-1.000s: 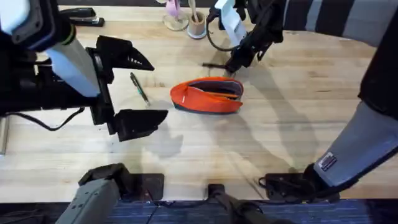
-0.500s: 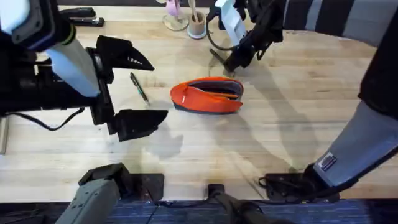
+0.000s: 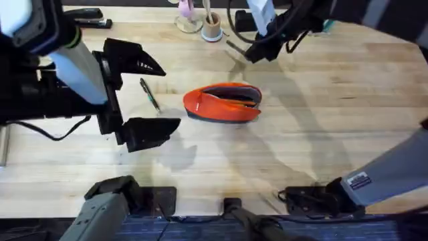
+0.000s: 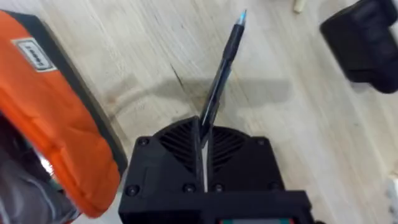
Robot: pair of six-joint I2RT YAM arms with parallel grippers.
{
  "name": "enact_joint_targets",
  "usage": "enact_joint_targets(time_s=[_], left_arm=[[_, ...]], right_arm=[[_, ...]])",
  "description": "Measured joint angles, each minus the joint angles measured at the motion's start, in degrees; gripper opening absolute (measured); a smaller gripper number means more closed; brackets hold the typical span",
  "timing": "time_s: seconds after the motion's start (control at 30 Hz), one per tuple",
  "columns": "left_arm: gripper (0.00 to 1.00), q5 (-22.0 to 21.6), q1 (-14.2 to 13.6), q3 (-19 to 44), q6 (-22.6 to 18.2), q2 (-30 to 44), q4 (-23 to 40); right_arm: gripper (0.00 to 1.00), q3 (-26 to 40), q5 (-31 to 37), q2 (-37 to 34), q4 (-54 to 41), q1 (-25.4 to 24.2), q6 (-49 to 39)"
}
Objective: Unzip the bag, pick up the pens from the table one at a time and place them inside, then zip the bag closed.
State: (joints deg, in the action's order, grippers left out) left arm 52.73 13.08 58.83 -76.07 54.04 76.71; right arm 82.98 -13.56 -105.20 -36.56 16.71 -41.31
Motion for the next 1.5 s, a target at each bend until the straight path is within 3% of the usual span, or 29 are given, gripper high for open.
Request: enact_joint_targets(time_s=[0.37,0.7,0.93,1.13,1.37,1.5], left_arm=[[0.993,0.0,0.0,0.0,0.0,0.0,0.0],[0.993,0.0,0.0,0.0,0.0,0.0,0.0],[0.993,0.0,0.0,0.0,0.0,0.0,0.0],[0.993,0.0,0.0,0.0,0.0,0.0,0.0],[0.993,0.0,0.0,0.0,0.0,0.0,0.0],[0.994,0.0,0.0,0.0,0.0,0.0,0.0]], right_arm=[[0.031,0.0,0.0,8.5,-6.6,2.6,-6.6],[0.031,0.0,0.0,18.9,-18.9,3.8,-9.9],[0.031,0.0,0.0,24.6,-26.7,3.8,-17.1],[0.031,0.0,0.0,25.6,-35.2,5.5,-22.4],[0.031,0.0,0.0,25.1,-36.2,7.6,-23.7],[0.031,0.0,0.0,21.4,-38.1,7.9,-23.7]])
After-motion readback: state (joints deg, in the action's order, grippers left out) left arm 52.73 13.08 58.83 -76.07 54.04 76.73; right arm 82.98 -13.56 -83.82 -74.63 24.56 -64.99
